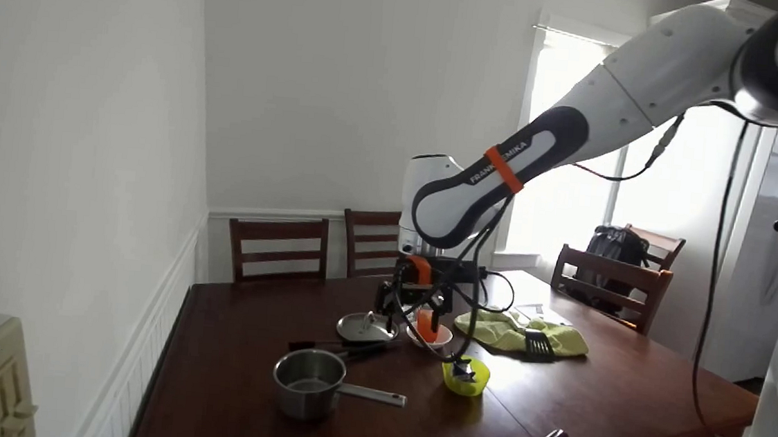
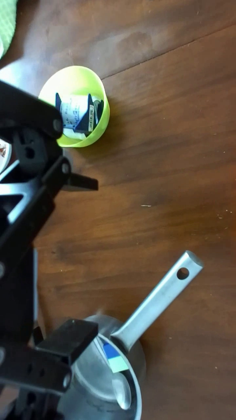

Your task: Pour the content in the pot to the right of the table between the towel and the bowls

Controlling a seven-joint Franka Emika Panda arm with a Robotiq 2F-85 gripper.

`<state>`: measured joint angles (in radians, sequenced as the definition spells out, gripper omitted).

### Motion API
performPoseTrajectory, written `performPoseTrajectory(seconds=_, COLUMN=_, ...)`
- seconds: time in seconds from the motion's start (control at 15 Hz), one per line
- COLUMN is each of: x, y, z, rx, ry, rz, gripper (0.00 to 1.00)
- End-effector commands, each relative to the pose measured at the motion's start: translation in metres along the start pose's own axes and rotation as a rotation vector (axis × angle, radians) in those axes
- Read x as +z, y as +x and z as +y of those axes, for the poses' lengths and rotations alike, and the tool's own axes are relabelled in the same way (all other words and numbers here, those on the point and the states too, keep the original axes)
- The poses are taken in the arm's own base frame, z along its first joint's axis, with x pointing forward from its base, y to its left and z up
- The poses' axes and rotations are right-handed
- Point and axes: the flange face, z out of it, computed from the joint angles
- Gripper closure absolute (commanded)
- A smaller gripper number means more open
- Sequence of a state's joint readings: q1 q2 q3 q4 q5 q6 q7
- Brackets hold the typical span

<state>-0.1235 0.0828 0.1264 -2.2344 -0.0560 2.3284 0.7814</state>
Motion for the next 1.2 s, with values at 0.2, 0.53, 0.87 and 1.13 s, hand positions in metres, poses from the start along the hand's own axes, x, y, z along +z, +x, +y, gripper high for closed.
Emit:
performPoseTrajectory(seconds=0.2, x=0.041, y=0.029, z=-0.03, rx=0.001, ry=-0.057, rz=-0.057, gripper=0.0)
performPoseTrajectory(seconds=0.53, x=0.053, y=0.04, z=-0.04, rx=-0.012, ry=-0.046, rz=-0.006, gripper=0.0)
performPoseTrajectory(seconds=0.87, x=0.105, y=0.064, z=-0.062, rx=-0.101, ry=0.121, rz=0.168, gripper=0.0)
performPoseTrajectory(seconds=1.13, x=0.146, y=0.074, z=-0.084, rx=-0.202, ry=0.246, rz=0.194, gripper=0.0)
